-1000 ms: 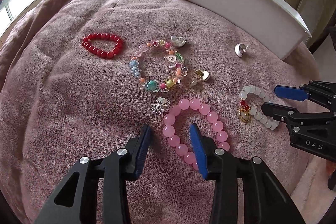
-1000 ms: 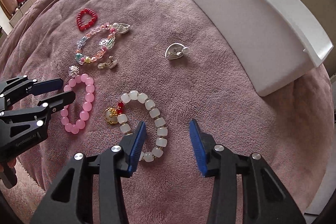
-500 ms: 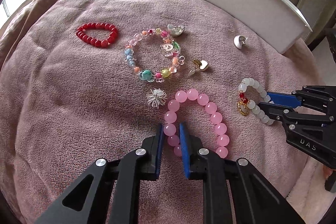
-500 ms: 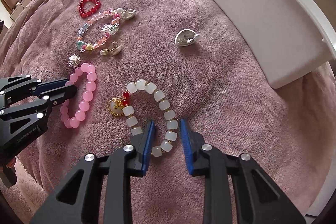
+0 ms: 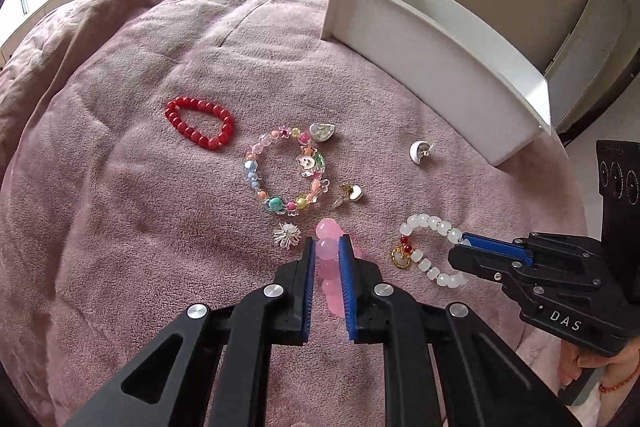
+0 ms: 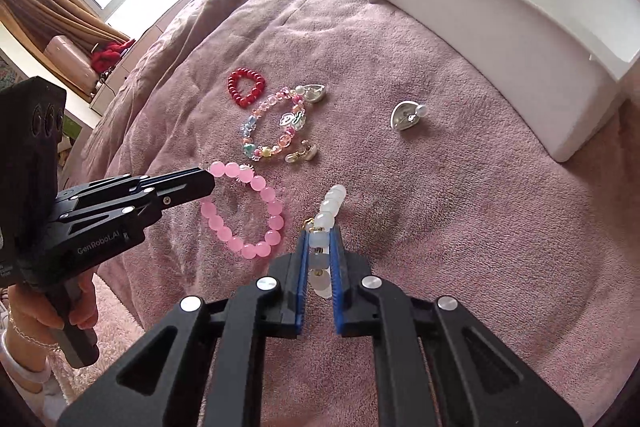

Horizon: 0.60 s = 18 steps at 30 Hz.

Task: Organize jewelry
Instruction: 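Carry both bracelets into the white bin and open both tools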

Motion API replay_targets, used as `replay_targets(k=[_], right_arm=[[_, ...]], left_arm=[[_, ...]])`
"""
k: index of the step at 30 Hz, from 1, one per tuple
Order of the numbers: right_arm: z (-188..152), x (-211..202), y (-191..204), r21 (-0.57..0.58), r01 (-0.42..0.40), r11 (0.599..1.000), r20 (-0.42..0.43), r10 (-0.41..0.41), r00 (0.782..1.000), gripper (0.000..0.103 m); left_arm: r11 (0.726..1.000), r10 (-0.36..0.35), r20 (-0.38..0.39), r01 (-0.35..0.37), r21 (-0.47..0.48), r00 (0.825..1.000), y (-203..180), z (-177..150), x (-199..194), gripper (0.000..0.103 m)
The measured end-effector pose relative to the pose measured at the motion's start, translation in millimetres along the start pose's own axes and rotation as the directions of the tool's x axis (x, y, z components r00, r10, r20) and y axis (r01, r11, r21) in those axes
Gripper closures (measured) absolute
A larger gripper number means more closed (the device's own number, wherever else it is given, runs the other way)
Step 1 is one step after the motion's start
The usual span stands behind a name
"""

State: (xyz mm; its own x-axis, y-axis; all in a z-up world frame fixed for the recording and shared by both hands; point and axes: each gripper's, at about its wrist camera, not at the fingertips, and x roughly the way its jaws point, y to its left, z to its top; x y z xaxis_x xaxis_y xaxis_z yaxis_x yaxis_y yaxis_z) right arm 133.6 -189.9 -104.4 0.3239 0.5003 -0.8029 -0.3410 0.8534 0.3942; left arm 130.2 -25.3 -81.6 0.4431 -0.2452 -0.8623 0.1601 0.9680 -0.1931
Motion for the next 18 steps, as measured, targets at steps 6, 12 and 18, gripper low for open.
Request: replay_targets(k=[6, 12, 18], right_arm=[[17.9, -42.1, 4.1, -0.008, -0.043, 0.999, 0.099, 0.043, 0.994, 0.092], [40.8, -74.8, 0.3, -0.028, -0.002, 1.0, 0.155, 0.006, 0.988, 0.092], [69.8, -109.2, -6.9, -0.074, 0.1, 0.992, 0.243, -0.079, 0.967, 0.092]], left_arm=[[0.996, 0.037, 0.066, -0.043, 0.084, 0.997, -35.8, 25.0, -26.7, 0.086], [0.992, -0.005, 0.151, -0.014, 0.122, 0.989, -66.7, 60.5, -52.8, 0.086], [0.987, -0.036, 0.234, -0.002, 0.16, 0.972, -96.6, 102.3, -68.8, 0.086]])
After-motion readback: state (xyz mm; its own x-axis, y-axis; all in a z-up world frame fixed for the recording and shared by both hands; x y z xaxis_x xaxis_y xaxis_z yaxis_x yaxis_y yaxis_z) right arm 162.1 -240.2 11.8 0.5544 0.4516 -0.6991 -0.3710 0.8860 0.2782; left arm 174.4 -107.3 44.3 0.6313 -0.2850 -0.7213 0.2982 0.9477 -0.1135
